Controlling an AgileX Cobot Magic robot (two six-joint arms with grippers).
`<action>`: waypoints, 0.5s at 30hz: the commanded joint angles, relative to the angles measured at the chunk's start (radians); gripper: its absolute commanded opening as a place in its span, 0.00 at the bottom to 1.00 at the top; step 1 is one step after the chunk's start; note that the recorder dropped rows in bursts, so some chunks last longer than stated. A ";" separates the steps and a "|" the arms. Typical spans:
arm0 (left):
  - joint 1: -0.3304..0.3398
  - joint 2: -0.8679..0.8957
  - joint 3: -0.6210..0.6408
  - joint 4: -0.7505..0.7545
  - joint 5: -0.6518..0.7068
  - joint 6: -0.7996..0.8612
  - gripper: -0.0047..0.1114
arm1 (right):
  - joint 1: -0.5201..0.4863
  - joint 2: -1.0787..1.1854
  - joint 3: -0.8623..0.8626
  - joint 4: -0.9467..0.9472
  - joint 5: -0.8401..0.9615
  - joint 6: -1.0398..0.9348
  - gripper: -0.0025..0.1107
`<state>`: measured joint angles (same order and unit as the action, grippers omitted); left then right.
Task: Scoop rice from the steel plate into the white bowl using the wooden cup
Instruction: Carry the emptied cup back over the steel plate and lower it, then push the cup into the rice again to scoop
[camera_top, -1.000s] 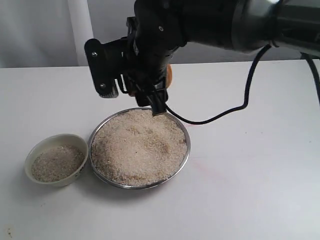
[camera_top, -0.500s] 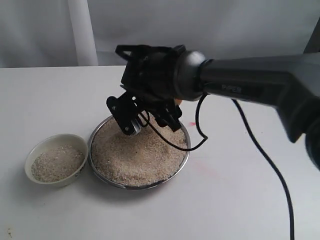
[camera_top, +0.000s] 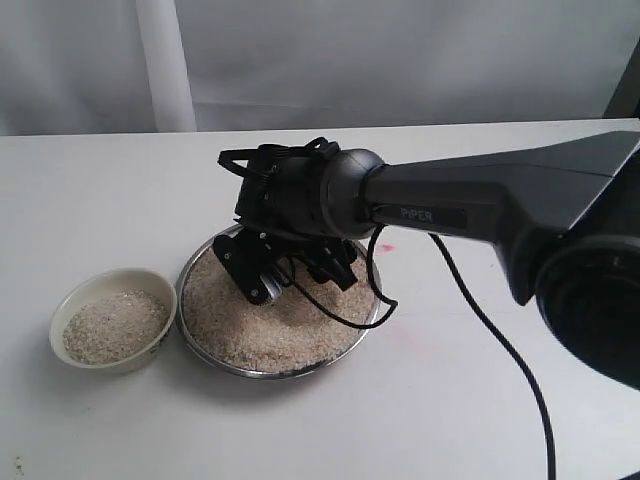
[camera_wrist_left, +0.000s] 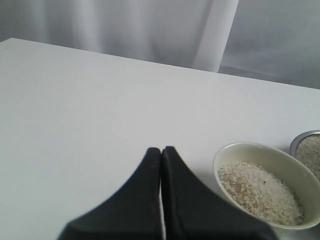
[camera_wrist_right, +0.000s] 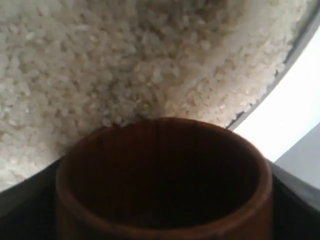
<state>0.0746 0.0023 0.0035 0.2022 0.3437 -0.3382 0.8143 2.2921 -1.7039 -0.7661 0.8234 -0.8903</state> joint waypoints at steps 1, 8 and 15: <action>-0.005 -0.002 -0.004 -0.006 -0.006 -0.001 0.04 | 0.003 0.008 -0.004 -0.001 -0.029 0.001 0.02; -0.005 -0.002 -0.004 -0.006 -0.006 -0.001 0.04 | 0.030 0.008 -0.004 0.028 -0.064 -0.012 0.02; -0.005 -0.002 -0.004 -0.006 -0.006 -0.001 0.04 | 0.059 0.008 -0.004 0.077 -0.077 -0.041 0.02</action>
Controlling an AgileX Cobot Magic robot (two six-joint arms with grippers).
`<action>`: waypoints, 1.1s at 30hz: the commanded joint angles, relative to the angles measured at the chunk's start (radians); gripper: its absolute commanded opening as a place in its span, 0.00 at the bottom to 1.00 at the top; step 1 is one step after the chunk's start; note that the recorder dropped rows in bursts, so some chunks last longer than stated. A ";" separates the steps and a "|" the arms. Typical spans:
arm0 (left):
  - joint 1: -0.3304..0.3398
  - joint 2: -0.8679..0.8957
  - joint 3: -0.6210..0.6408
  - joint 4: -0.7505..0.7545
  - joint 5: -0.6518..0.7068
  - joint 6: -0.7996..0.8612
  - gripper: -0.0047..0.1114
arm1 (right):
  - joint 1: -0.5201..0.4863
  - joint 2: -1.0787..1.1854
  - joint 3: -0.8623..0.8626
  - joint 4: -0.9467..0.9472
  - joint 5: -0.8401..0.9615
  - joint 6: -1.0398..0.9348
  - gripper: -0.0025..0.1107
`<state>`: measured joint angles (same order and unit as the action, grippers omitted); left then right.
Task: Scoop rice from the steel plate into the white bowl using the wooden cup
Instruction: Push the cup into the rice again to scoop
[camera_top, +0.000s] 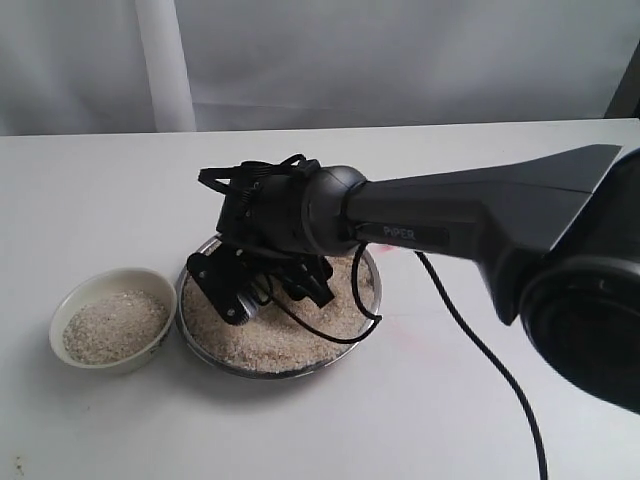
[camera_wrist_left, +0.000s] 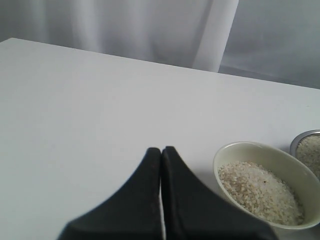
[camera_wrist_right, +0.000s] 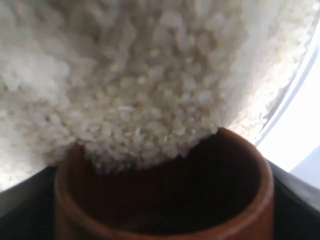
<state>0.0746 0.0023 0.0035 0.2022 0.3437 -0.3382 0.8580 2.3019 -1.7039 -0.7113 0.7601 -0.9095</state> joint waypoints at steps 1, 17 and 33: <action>-0.005 -0.002 -0.004 -0.006 -0.006 -0.001 0.04 | 0.020 -0.002 -0.004 0.035 -0.016 -0.037 0.02; -0.005 -0.002 -0.004 -0.006 -0.006 -0.001 0.04 | 0.042 -0.016 -0.004 0.177 -0.034 -0.058 0.02; -0.005 -0.002 -0.004 -0.006 -0.006 -0.001 0.04 | 0.010 -0.030 -0.043 0.424 0.003 -0.060 0.02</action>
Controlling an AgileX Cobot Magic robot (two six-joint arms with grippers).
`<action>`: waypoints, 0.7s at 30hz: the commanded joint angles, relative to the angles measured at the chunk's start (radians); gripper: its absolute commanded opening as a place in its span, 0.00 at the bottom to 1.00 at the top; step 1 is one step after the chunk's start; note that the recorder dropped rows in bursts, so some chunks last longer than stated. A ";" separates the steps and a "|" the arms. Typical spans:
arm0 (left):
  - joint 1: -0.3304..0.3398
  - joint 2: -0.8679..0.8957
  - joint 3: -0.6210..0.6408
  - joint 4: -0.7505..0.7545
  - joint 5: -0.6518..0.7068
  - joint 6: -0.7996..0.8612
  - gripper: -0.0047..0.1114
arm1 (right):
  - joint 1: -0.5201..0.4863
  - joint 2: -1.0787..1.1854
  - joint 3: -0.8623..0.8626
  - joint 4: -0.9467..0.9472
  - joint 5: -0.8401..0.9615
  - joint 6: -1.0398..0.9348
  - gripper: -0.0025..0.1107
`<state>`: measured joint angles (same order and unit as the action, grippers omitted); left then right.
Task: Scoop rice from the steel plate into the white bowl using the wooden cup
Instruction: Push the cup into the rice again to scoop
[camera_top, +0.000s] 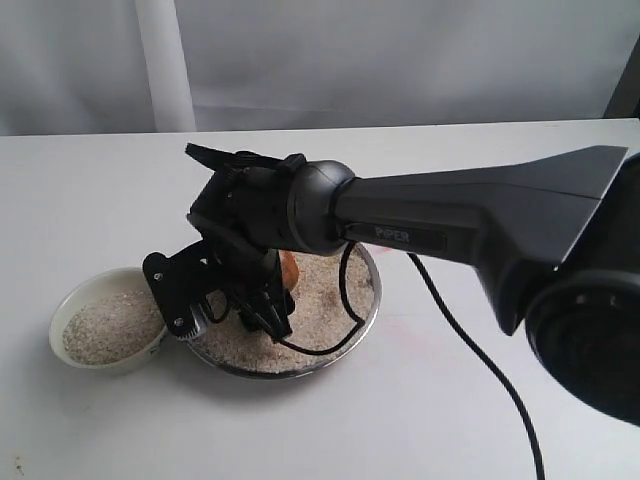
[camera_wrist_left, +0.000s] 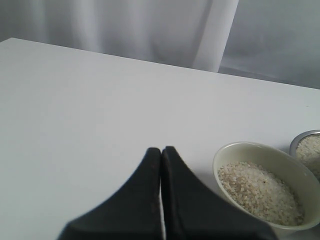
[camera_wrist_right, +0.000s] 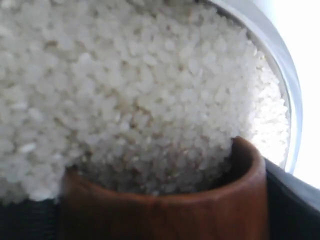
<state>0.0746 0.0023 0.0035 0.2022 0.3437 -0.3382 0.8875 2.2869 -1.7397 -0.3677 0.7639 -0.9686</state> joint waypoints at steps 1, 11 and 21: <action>-0.005 -0.002 -0.004 -0.006 -0.006 -0.001 0.04 | -0.026 -0.015 -0.007 0.090 -0.001 0.000 0.02; -0.005 -0.002 -0.004 -0.006 -0.006 -0.001 0.04 | -0.074 -0.015 -0.007 0.274 -0.003 -0.042 0.02; -0.005 -0.002 -0.004 -0.006 -0.006 -0.001 0.04 | -0.117 -0.015 -0.007 0.517 -0.046 -0.154 0.02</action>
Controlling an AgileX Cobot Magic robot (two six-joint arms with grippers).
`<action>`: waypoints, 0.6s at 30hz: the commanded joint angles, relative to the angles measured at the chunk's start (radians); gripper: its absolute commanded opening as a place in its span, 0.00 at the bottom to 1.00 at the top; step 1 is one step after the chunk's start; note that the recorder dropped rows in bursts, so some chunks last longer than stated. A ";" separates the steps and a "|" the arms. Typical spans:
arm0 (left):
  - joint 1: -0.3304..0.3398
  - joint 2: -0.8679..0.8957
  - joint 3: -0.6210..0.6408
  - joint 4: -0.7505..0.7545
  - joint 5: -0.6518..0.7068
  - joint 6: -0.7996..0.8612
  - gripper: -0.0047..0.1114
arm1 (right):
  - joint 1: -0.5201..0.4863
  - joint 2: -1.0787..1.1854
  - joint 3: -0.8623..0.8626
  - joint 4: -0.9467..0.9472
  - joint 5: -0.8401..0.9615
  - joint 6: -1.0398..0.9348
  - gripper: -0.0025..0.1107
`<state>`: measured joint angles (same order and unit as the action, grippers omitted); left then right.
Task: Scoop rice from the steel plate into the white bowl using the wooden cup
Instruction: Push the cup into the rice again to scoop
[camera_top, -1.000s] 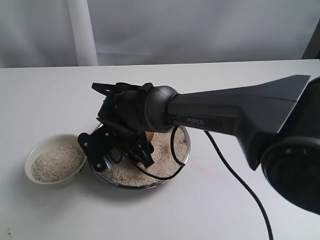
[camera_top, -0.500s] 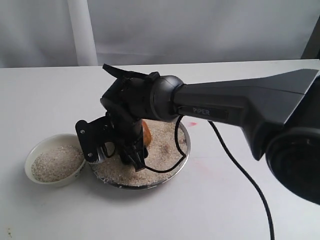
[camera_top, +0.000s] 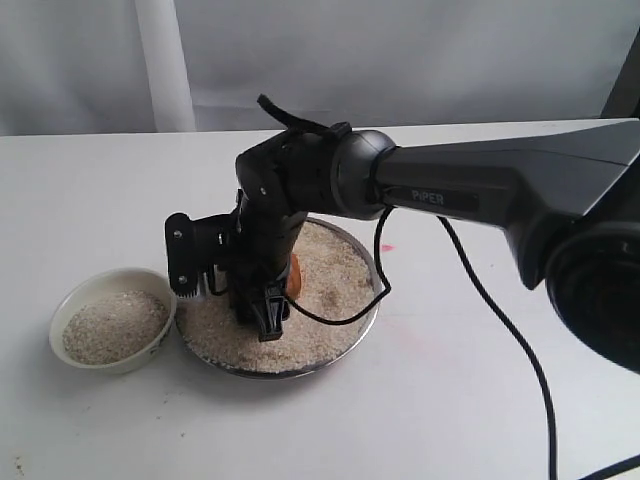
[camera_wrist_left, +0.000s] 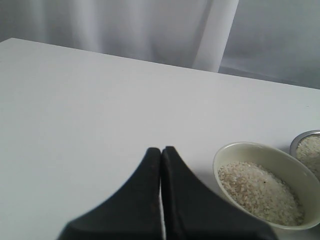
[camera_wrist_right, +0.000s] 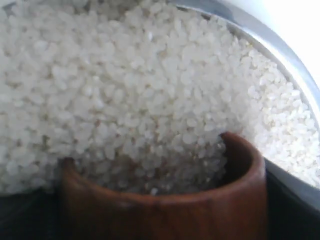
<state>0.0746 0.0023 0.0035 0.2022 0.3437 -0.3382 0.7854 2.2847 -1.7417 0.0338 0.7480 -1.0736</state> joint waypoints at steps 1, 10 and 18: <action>-0.005 -0.002 -0.004 -0.006 -0.006 -0.001 0.04 | -0.018 -0.013 -0.005 0.143 -0.032 -0.057 0.02; -0.005 -0.002 -0.004 -0.006 -0.006 -0.001 0.04 | -0.077 -0.013 -0.005 0.296 -0.036 -0.119 0.02; -0.005 -0.002 -0.004 -0.006 -0.006 -0.001 0.04 | -0.130 -0.013 -0.005 0.529 0.000 -0.251 0.02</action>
<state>0.0746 0.0023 0.0035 0.2022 0.3437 -0.3382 0.6748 2.2847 -1.7417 0.4676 0.7318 -1.2718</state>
